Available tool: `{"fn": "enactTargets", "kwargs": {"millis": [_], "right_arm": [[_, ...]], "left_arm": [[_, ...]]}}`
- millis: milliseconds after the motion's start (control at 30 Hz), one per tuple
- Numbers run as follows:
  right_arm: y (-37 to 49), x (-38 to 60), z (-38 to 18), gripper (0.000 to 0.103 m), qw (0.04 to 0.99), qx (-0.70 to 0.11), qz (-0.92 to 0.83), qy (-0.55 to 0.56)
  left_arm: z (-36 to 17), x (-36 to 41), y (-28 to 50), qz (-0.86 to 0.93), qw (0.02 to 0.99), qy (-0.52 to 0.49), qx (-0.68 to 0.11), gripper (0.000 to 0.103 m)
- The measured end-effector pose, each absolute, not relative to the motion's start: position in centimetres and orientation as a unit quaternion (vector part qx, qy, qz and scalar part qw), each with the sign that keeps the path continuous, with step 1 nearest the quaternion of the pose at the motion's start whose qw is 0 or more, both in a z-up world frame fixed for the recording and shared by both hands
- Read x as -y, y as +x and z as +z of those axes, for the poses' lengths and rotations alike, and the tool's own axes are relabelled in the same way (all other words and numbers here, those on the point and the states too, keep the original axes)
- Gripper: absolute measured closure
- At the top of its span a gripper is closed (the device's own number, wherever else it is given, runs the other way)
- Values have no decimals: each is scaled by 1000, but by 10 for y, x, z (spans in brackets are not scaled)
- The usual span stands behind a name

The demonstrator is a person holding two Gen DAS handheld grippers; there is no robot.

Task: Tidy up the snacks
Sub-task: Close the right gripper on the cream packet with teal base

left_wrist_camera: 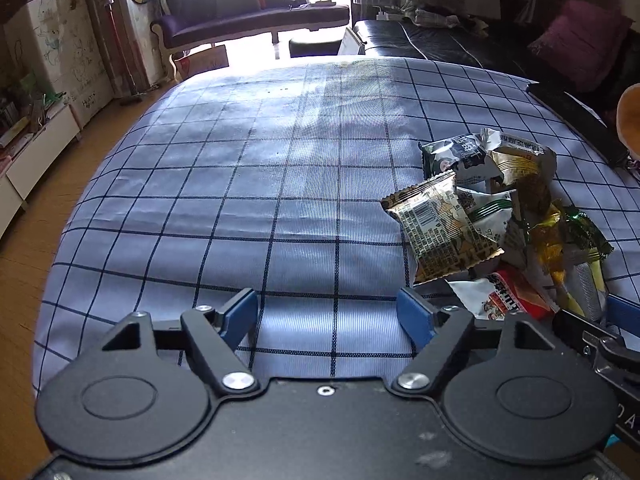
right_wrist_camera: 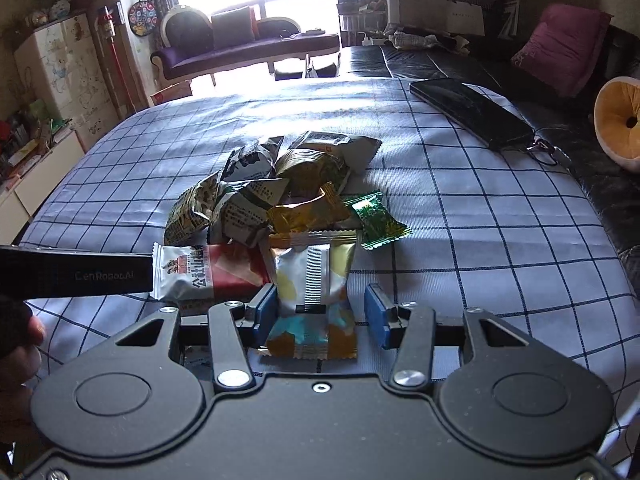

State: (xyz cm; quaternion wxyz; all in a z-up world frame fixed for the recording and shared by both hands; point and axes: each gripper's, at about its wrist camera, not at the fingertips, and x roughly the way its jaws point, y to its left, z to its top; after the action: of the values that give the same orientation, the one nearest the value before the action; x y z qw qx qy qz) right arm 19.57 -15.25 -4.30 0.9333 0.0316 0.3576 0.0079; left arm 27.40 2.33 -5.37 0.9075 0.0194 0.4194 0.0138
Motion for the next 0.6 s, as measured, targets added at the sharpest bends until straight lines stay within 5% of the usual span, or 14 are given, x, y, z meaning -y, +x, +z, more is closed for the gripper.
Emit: {"fn": "enactTargets", "kwargs": {"millis": [600], "right_arm": [[175,179,-29,59,937,-345,-3,62]], "left_arm": [[-19,-22,259,-21,910,14,-414,34]]}}
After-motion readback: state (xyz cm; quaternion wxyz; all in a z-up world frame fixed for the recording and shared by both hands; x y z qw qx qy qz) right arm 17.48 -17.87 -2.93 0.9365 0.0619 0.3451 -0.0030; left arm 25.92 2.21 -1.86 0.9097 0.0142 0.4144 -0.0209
